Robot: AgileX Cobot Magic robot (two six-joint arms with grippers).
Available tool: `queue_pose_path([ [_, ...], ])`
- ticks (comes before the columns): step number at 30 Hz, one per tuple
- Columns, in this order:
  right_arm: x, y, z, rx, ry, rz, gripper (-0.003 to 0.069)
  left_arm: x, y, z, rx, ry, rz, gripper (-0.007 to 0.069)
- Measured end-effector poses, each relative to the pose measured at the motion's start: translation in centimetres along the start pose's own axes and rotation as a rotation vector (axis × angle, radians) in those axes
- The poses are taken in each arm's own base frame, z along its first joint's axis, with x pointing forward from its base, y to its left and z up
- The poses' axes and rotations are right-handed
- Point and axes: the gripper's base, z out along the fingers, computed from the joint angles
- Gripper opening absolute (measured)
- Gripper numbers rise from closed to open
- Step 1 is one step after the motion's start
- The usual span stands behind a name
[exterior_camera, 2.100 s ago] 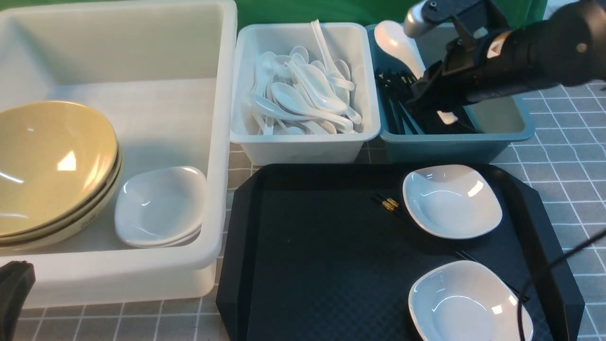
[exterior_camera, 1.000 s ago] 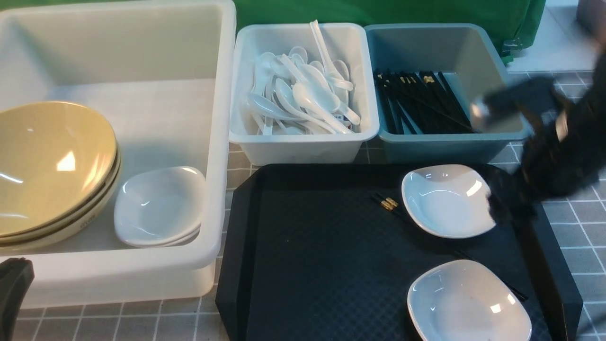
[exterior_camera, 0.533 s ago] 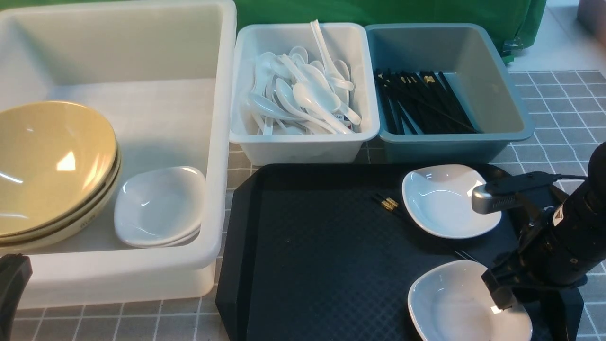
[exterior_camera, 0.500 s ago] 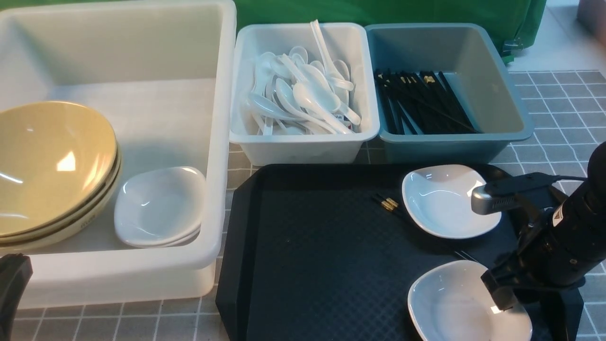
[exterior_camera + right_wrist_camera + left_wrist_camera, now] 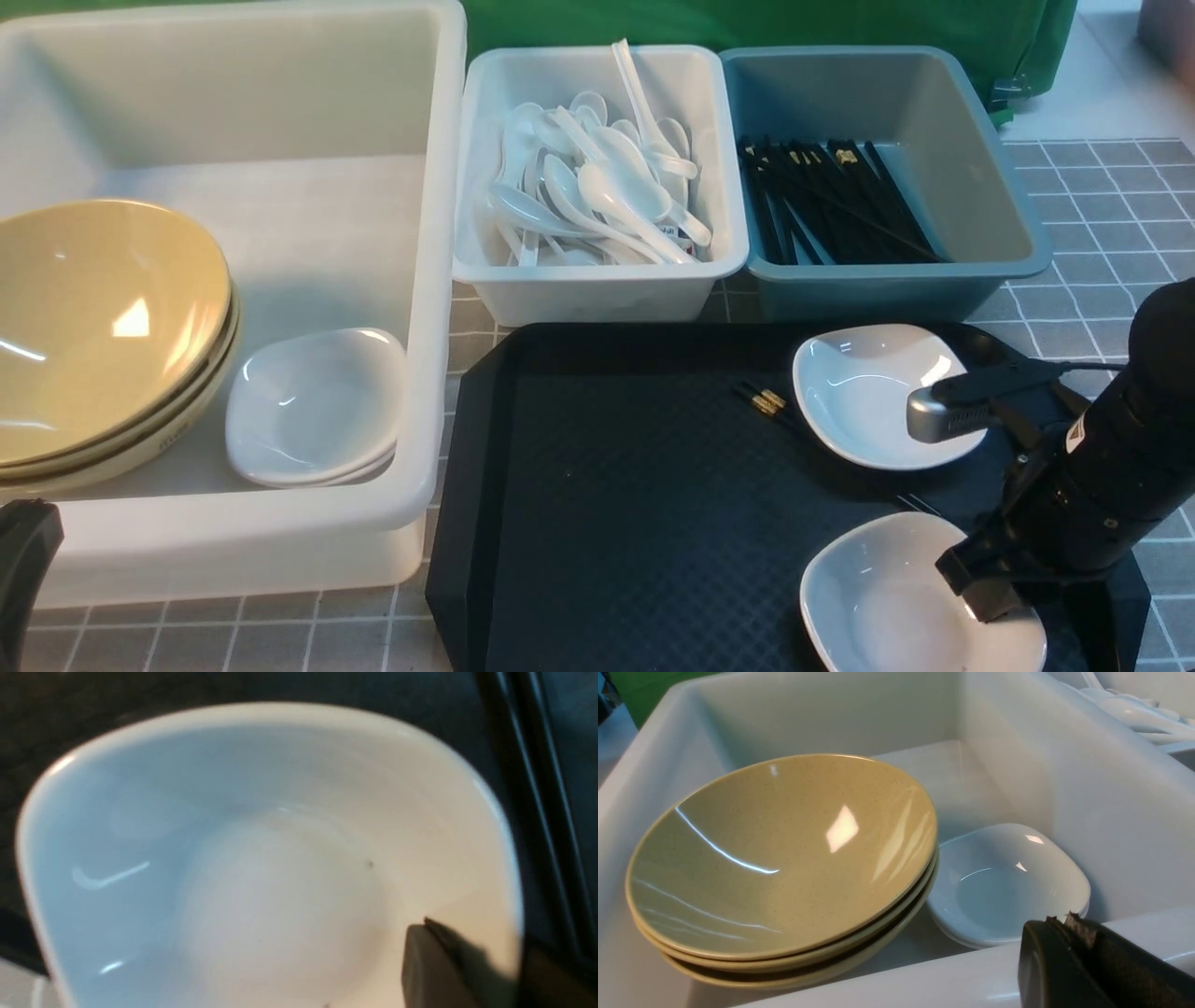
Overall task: On grey table put chopsticks spoon bowls plates into blue grey white boxes.
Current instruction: 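Reach for and grasp the small white dish on the black tray, then place the white bowl into the white bin on top of the stacked bowls with the right gripper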
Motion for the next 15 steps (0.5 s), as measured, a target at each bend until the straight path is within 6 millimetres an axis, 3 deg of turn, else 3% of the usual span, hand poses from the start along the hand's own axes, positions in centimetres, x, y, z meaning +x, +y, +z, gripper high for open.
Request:
queue_pose_path([
  [2, -0.4, 0.3, -1.0, -0.027, -0.027, -0.023, 0.0141, 0.0, 0.0, 0.0, 0.0, 0.0, 0.0, -0.001],
  [4, -1.6, 1.3, -3.4, -0.1, -0.11, -0.042, 0.0078, 0.0, 0.0, 0.0, 0.0, 0.0, 0.0, -0.001],
  [7, -2.9, 2.4, -5.7, -0.152, -0.198, -0.065, 0.0069, 0.0, 0.0, 0.0, 0.0, 0.0, 0.0, -0.001],
  [8, -4.2, 3.8, -7.6, -0.195, -0.278, -0.086, 0.0069, 0.0, 0.0, 0.0, 0.0, 0.0, 0.0, -0.001],
  [11, -6.3, 7.6, -10.6, -0.28, -0.437, -0.165, 0.0069, 0.0, 0.0, 0.0, 0.0, 0.0, 0.0, -0.001],
  [12, -7.5, 10.6, -12.1, -0.33, -0.536, -0.229, 0.0069, 0.0, 0.0, 0.0, 0.0, 0.0, 0.0, -0.001],
  [13, -7.7, 10.6, -12.4, -0.332, -0.555, -0.229, 0.0069, 0.0, 0.0, 0.0, 0.0, 0.0, 0.0, -0.001],
  [15, -9.1, 14.5, -13.1, -0.38, -0.649, -0.305, 0.0069, 0.0, 0.0, 0.0, 0.0, -0.001, 0.0, -0.001],
])
